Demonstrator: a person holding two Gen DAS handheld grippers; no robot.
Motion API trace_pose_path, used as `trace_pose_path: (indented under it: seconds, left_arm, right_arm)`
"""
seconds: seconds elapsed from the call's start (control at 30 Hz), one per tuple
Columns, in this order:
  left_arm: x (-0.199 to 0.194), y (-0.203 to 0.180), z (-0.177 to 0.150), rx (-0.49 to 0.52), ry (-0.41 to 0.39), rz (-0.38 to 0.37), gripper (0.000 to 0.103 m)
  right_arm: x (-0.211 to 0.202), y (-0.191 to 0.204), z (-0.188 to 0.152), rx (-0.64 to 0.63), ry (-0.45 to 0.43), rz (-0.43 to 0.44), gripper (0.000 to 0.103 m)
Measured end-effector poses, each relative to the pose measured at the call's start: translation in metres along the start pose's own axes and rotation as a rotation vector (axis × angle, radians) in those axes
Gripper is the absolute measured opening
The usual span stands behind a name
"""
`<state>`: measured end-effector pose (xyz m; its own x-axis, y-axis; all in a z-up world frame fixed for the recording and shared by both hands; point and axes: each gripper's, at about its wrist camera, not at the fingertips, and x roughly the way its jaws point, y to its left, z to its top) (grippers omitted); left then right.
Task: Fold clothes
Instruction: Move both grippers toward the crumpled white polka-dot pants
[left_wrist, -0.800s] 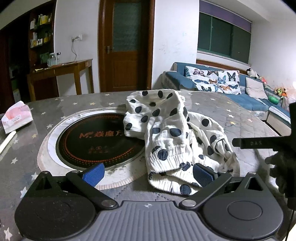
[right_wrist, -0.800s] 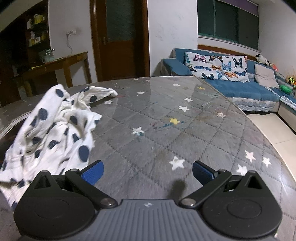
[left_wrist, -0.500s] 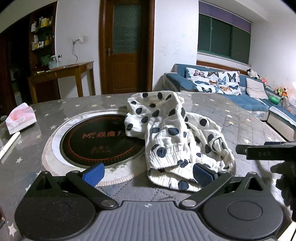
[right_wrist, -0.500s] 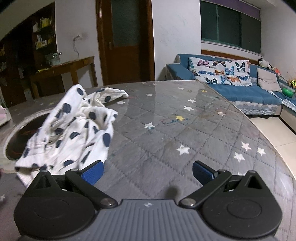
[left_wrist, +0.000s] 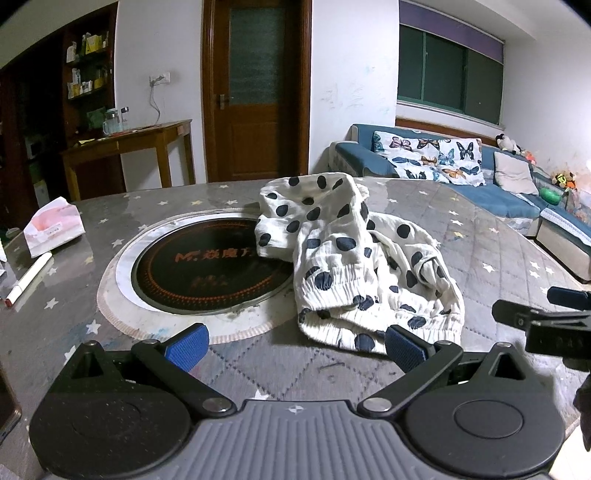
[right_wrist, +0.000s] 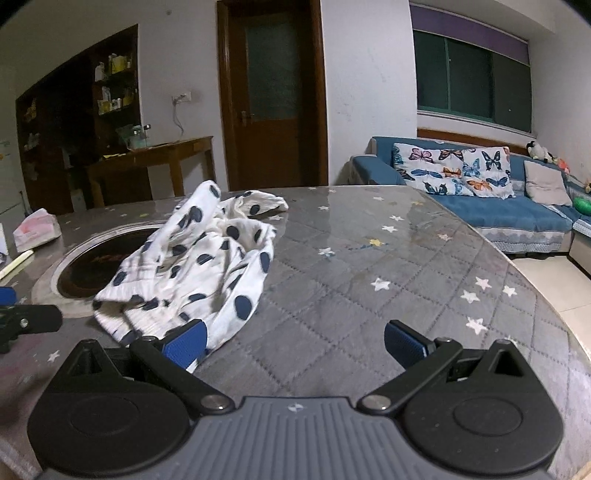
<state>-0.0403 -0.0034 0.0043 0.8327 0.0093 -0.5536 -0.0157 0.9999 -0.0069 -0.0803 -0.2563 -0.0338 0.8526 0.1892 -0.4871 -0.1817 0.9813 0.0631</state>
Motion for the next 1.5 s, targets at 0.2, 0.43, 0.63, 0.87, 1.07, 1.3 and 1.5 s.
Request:
trace_pose_path:
  seconds: [0.2, 0.43, 0.63, 0.87, 1.07, 1.3, 1.5]
  left_arm:
    - [-0.006, -0.001, -0.004, 0.002, -0.001, 0.0, 0.103]
    - [-0.01, -0.004, -0.007, 0.014, -0.005, -0.009, 0.103]
    - [-0.008, -0.007, -0.008, 0.019, -0.001, -0.007, 0.103]
    - [-0.002, -0.009, -0.007, 0.018, 0.01, -0.006, 0.103]
    - [0.003, -0.009, -0.006, 0.018, 0.019, -0.008, 0.103]
    - [0.011, -0.011, -0.003, 0.024, 0.028, -0.01, 0.103]
    - [0.018, -0.012, 0.002, 0.031, 0.034, -0.015, 0.103]
  right_arm:
    - [-0.008, 0.008, -0.008, 0.001, 0.01, 0.036, 0.103]
    - [-0.01, 0.018, -0.015, -0.008, 0.036, 0.067, 0.103]
    - [-0.011, 0.022, -0.016, -0.013, 0.039, 0.075, 0.103]
    - [-0.005, 0.024, -0.017, -0.016, 0.058, 0.08, 0.103]
    - [-0.002, 0.028, -0.016, -0.035, 0.065, 0.09, 0.103]
    - [0.004, 0.029, -0.014, -0.035, 0.072, 0.096, 0.103]
    - [0.011, 0.03, -0.012, -0.039, 0.082, 0.1, 0.103]
